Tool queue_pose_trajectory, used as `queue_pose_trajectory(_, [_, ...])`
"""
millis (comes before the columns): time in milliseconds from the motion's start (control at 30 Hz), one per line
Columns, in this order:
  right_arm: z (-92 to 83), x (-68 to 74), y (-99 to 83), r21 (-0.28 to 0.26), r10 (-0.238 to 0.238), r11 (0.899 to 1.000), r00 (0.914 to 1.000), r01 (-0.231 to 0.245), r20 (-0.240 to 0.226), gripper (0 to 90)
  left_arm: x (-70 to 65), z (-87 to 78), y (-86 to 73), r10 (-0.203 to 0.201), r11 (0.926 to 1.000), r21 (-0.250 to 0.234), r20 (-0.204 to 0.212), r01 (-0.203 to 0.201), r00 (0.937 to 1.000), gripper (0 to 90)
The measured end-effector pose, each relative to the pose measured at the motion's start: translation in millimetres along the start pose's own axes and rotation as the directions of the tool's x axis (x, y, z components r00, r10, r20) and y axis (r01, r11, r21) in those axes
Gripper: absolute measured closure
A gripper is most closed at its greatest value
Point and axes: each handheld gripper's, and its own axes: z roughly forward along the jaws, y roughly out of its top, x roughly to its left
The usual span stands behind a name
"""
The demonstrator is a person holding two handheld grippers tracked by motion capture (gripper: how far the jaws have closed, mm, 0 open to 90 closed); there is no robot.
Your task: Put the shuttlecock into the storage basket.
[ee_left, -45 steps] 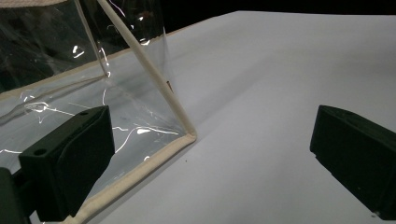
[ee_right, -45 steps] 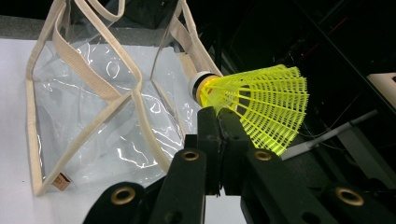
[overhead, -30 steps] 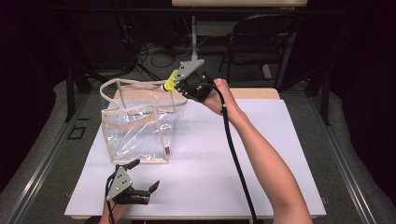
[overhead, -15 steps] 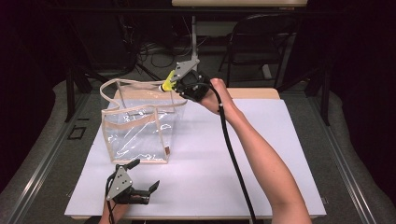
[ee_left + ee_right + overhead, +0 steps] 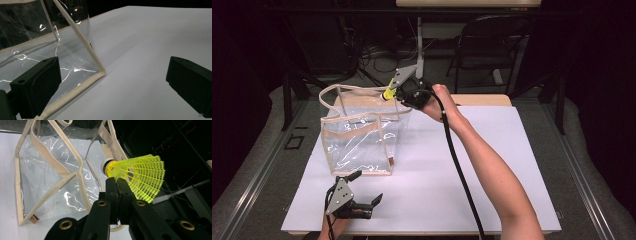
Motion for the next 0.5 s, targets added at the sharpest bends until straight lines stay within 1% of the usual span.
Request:
queue_pose_trajectory(67, [1.5,0.2,0.8,0.001,-0.006,1.0,1.0,0.006,-0.003,89.3,-0.1,0.0,0.0,0.0,1.0,0.0,0.0,0.0,1.0,0.0])
queue_pose_trajectory(133, [2.4,1.1,1.6,0.004,0.0,1.0,1.0,0.0,-0.007,89.3,-0.2,-0.1,0.0,0.0,1.0,0.0,0.0,0.0,1.0,0.0])
queue_pose_trajectory(167, [3.0,0.8,2.0,0.004,-0.011,1.0,0.9999,0.011,-0.008,89.3,-0.1,-0.2,0.0,0.0,1.0,0.0,0.0,0.0,1.0,0.0])
queue_pose_trajectory(233, [4.4,2.4,2.7,0.002,-0.002,1.0,1.0,0.002,-0.009,89.3,0.0,-0.5,0.0,-0.001,1.0,-0.002,0.0,0.001,1.0,0.0])
queue_pose_trajectory(300, [5.7,3.1,3.3,0.009,-0.003,1.0,0.9999,0.003,-0.014,89.3,0.0,-0.5,0.0,-0.001,1.0,-0.002,0.0,0.001,1.0,0.0])
queue_pose_trajectory(333, [6.5,2.8,3.6,0.013,-0.014,1.0,0.9998,0.014,-0.015,89.3,0.0,-0.5,0.0,-0.001,1.0,-0.002,0.0,0.001,1.0,0.0])
queue_pose_trajectory(367, [7.3,3.7,3.7,0.012,-0.008,1.0,0.9999,0.008,-0.014,89.3,-0.1,-0.5,0.0,0.0,1.0,-0.002,0.0,0.0,1.0,0.0])
queue_pose_trajectory(500, [10.3,4.8,4.4,0.024,-0.01,1.0,0.9997,0.01,-0.022,89.3,-0.1,-0.6,0.0,0.0,1.0,-0.001,0.0,0.0,1.0,0.0])
